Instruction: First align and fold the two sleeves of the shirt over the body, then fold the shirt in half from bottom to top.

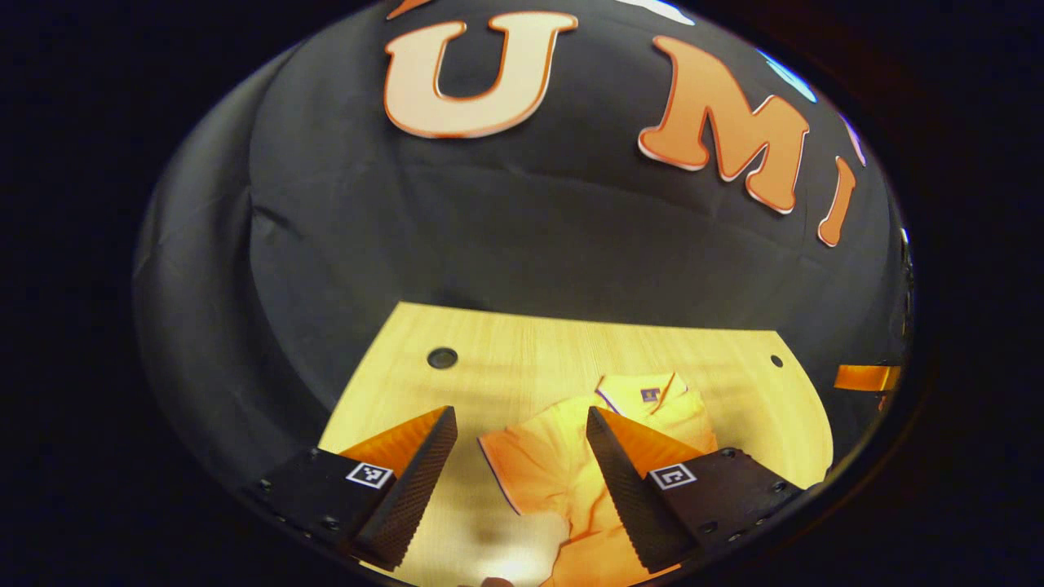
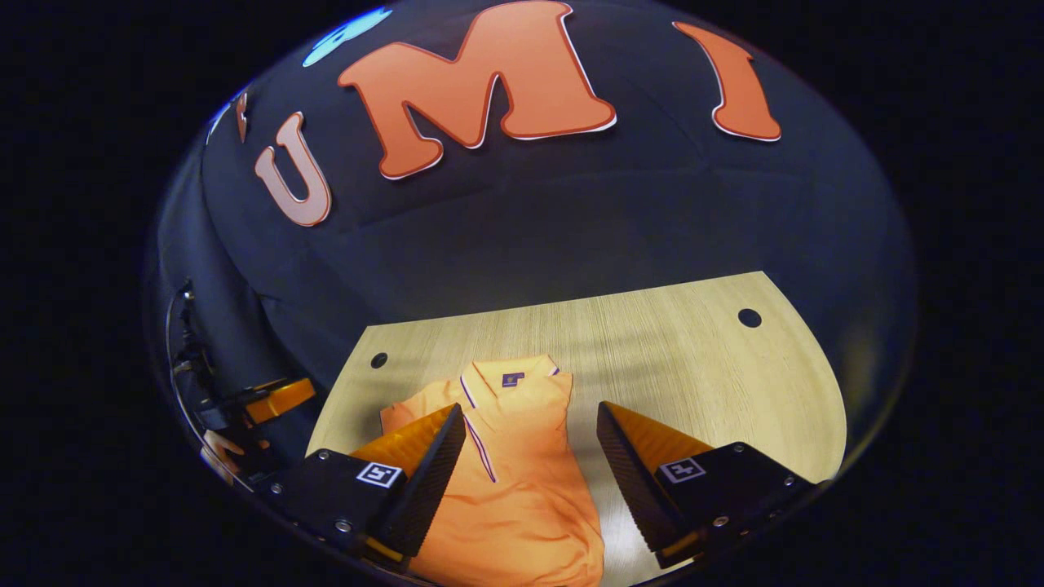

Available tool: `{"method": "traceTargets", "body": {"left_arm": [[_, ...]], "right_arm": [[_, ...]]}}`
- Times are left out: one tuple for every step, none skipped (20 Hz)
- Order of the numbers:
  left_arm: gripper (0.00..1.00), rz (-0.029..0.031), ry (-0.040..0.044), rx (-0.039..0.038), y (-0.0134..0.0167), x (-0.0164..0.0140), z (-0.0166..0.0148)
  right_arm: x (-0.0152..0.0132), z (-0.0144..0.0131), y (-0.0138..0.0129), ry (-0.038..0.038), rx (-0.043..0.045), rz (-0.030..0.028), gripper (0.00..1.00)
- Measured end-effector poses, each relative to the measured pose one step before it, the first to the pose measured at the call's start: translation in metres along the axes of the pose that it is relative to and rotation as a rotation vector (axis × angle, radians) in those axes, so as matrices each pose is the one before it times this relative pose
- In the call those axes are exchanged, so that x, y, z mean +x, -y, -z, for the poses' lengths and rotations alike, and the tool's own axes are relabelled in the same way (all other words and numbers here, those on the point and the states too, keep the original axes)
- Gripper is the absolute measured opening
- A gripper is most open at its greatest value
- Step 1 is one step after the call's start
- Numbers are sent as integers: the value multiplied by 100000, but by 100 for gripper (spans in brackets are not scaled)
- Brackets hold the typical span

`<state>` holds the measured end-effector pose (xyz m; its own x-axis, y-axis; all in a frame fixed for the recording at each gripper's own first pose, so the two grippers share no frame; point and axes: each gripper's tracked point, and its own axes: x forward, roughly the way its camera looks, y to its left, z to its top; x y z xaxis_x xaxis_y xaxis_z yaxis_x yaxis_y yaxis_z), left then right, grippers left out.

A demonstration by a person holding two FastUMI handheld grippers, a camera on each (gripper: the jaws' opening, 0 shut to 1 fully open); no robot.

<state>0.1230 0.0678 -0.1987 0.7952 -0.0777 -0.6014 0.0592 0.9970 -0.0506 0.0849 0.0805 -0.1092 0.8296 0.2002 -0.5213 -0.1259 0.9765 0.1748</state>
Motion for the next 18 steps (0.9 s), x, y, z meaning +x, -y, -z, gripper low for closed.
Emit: {"method": "traceTargets", "body": {"left_arm": [[98, -10, -5194, -433, 199, 1050, 1176], [98, -193, -4643, -902, 99, 827, 929], [99, 68, -4867, -947, 13, 825, 887], [98, 166, -4418, -869, 128, 1131, 928], [98, -408, -4605, -391, -385, 879, 759], [98, -978, -5190, -226, -511, 797, 893], [98, -1452, -4085, -1336, -436, 1666, 944], [99, -2303, -4682, -3171, -403, 1164, 1057], [99, -1164, -4243, -2952, -286, 1081, 776], [98, -980, -4507, -2740, -250, 792, 802], [99, -1038, -3595, -2049, -360, 512, 401], [99, -793, -2092, -1689, -193, 751, 308], [98, -713, -830, -1687, -213, 804, 239], [99, -948, -465, -964, -278, 592, -101], [99, -1765, -526, 50, -326, 460, -9], [98, -1326, -928, 755, -307, 381, 15], [98, -1274, -1058, 731, -287, 183, -9], [98, -1459, -1235, 573, -210, 307, 64]], "right_arm": [[-386, 82, 338, -478, 971, -1194, 99], [-514, 65, 623, -166, 401, -537, 99], [-346, 87, 667, -383, -140, 33, 99], [-177, 143, 637, -273, 241, 214, 99], [-188, 160, 489, -570, 967, -507, 99], [-316, 252, 348, -666, 1722, -974, 99], [-130, 124, 442, -550, 2136, -1114, 99], [-165, 278, 540, -666, 1463, -778, 99], [-29, 179, 518, -359, 544, -324, 99], [25, 445, 843, -978, -37, 728, 98], [165, 467, 953, -1507, 104, 1467, 99], [63, 355, 770, -1310, 565, 835, 99], [87, 294, 658, -990, 1253, 178, 99], [-92, 310, 564, -771, 1476, -22, 99], [88, 255, 624, -767, 1137, 290, 99], [168, 277, 508, -600, 819, 591, 99], [41, 199, 392, -591, 914, 310, 99], [52, 232, 321, -746, 722, -13, 99]]}}
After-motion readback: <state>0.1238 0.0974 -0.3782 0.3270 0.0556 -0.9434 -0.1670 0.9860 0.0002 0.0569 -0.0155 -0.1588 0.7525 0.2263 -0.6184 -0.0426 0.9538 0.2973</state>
